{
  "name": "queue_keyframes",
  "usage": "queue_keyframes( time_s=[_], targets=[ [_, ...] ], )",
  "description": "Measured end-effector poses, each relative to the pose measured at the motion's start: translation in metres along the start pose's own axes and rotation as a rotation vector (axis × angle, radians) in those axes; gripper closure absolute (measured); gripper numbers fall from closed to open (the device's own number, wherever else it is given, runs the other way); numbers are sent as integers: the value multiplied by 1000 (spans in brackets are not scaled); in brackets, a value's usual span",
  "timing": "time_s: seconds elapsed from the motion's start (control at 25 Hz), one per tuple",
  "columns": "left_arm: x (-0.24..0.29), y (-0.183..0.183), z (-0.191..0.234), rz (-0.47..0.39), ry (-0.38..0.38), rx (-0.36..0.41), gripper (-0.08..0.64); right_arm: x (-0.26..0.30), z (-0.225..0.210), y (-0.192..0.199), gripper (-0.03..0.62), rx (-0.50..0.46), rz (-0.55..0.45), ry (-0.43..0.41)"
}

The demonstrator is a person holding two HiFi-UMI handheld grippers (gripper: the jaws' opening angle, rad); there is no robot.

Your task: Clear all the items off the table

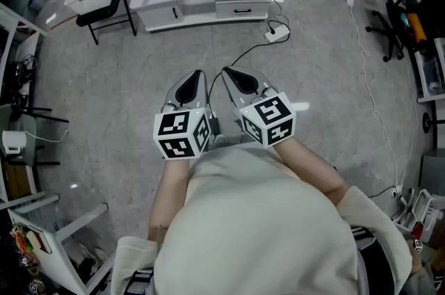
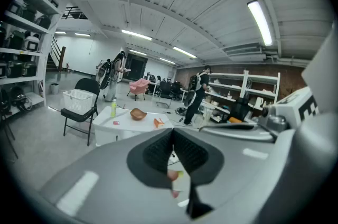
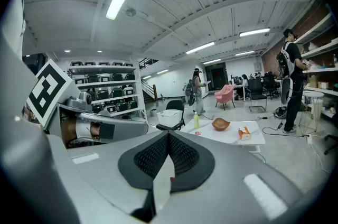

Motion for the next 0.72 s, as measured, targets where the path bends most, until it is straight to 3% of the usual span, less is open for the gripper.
queue_keyframes(
  time_s=[0.36,0.52,0.72],
  targets=[
    [4,-3,2,-9,41,6,551,5,2,0,595,12,11,10],
    [6,-5,6,3,66,-9,551,8,6,-3,595,44,-13,-28],
    [6,-7,15,18,68,-13,551,15,14,-4,594,4,19,-38]
  ],
)
Point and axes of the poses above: the fingertips, and each gripper's own axes: x forward along the fingers, z to its left, y out of its underside, the point moved 8 cm from there along -x, backward along the fingers, and after that the axes turned 11 degrees about -x, right-handed, at the moved point
